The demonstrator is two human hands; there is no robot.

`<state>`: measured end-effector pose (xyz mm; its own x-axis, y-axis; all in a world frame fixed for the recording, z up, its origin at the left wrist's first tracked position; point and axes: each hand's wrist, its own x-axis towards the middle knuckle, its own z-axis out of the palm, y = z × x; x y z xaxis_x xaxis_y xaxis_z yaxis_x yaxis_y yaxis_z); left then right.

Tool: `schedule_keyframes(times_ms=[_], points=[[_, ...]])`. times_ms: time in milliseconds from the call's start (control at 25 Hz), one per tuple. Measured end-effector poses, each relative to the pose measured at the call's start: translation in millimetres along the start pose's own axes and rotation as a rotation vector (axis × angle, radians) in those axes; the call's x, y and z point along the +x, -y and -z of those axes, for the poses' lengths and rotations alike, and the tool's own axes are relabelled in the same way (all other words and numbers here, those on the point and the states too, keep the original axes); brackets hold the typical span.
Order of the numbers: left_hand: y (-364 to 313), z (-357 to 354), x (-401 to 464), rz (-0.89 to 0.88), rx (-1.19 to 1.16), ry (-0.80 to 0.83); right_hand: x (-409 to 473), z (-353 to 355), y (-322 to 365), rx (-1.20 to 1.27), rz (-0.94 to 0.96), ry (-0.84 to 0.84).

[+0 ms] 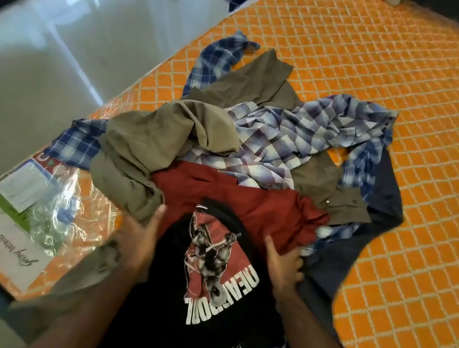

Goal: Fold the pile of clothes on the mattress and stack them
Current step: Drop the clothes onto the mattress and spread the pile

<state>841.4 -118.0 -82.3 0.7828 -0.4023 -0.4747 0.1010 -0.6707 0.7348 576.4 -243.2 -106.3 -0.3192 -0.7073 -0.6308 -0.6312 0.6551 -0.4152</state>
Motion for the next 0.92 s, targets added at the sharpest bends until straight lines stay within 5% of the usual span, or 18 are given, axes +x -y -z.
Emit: schedule_keyframes(times_ms=[120, 240, 560, 680, 840, 920], points=[[-3, -40, -40, 0.021, -0.227, 0.320, -38, -24, 58, 0.488, 0.114, 0.223], [-10, -51, -34, -0.056, -0.258, 0.327, -64, -39, 102, 0.395, 0.207, 0.403], [-147, -92, -57, -0.070, -0.417, -0.011, -29, 65, 215, 0.193, 0.601, 0.424], [-224, -118, -68, -0.198, -0.504, 0.117, 9, 120, 304, 0.008, 0.830, 0.394], [-290, -121, -6, -0.398, -0.015, 0.433, 111, 166, 411, -0.300, 0.968, 0.476], [-297, -114, 40, -0.496, 0.337, 0.211, 162, 157, 425, -0.447, 0.963, 0.491]])
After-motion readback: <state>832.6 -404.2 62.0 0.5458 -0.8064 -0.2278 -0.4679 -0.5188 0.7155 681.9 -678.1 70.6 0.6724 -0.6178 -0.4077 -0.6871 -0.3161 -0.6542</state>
